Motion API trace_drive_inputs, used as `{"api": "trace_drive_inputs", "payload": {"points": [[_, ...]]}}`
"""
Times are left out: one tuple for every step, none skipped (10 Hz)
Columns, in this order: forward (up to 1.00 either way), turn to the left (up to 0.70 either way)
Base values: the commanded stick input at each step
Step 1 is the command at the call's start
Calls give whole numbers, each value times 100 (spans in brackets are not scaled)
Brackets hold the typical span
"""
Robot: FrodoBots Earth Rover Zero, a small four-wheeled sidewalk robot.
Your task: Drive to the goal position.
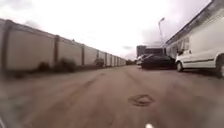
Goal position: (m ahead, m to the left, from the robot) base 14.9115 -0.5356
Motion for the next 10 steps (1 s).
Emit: {"api": "trace_drive_inputs", "payload": {"points": [[60,0],[60,0],[60,0],[60,0],[60,0],[60,0],[60,0],[60,0],[60,1],[60,4]]}}
